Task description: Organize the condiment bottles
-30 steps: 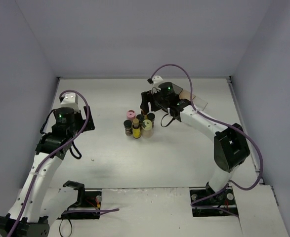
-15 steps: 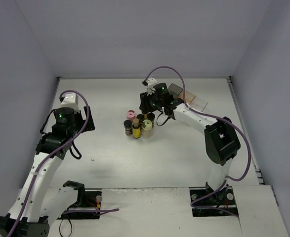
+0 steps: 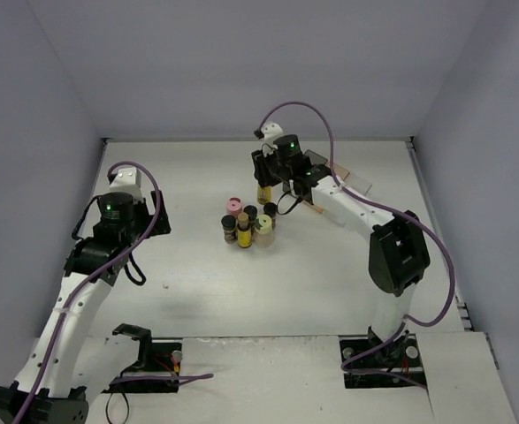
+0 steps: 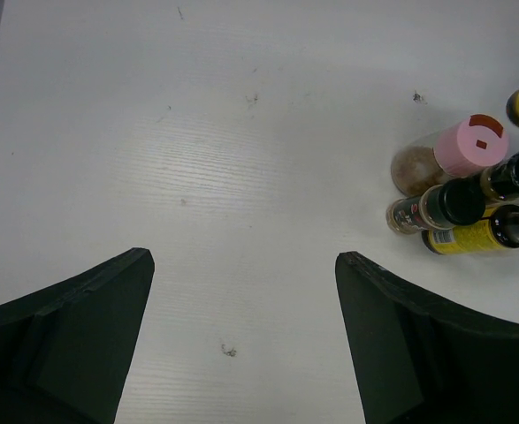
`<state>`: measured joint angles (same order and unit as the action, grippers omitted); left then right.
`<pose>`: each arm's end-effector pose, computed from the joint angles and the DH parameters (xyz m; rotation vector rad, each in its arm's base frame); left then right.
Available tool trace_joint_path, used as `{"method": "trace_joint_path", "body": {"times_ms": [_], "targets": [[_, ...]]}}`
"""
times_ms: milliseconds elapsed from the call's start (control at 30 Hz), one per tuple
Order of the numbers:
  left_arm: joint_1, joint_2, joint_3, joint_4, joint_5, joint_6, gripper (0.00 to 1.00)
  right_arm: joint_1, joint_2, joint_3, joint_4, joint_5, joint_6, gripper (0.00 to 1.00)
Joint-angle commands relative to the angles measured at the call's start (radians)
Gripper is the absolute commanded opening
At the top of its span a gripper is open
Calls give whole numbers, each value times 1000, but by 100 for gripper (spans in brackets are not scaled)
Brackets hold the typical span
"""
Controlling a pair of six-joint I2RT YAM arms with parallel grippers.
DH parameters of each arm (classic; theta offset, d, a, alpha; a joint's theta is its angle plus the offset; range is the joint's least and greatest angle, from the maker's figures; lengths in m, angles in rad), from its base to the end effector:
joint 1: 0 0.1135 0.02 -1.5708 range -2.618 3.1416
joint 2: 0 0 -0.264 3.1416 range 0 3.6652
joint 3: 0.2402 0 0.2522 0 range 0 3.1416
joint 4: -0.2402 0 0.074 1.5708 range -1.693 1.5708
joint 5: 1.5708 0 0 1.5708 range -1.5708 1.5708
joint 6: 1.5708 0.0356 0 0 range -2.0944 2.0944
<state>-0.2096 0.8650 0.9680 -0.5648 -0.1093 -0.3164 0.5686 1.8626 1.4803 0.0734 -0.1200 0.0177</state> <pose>0.1810 -0.0345 0.3506 -0.1775 2.0289 -0.2202 0.3767 0.2458 0.2974 -0.5995 1.8134 0.5125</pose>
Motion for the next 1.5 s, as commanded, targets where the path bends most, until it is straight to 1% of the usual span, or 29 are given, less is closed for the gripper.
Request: {"method": "trace_joint_path", "body": {"times_ms": [0,33,133,267,500,700,1033,1400,1467], "targets": [[-5,8,9,34,2,-7,86,-24,-72,149,85,66,-61,0],[-4,8,9,34,2,-7,86,-30,-69,188,77,68,-62,0],[-4,9,8,34,0,-7,85,-68,-59,236,52,71,-62,0],[-5,11,8,34,3,-7,86,-145,-33,305,14,68,-42,0],[-5,15,9,36,8,-7,86,-242,12,344,5,48,-25,0],[-4,17,8,36,11,-6,85,-277,78,383,3,28,-24,0],[-2,23,8,36,19,-6,86,-317,165,396,25,26,-27,0],[-2,25,8,36,22,-6,86,-354,221,350,83,-3,-18,0],[-2,25,8,36,22,-6,86,-357,224,334,98,-9,-18,1]]}}
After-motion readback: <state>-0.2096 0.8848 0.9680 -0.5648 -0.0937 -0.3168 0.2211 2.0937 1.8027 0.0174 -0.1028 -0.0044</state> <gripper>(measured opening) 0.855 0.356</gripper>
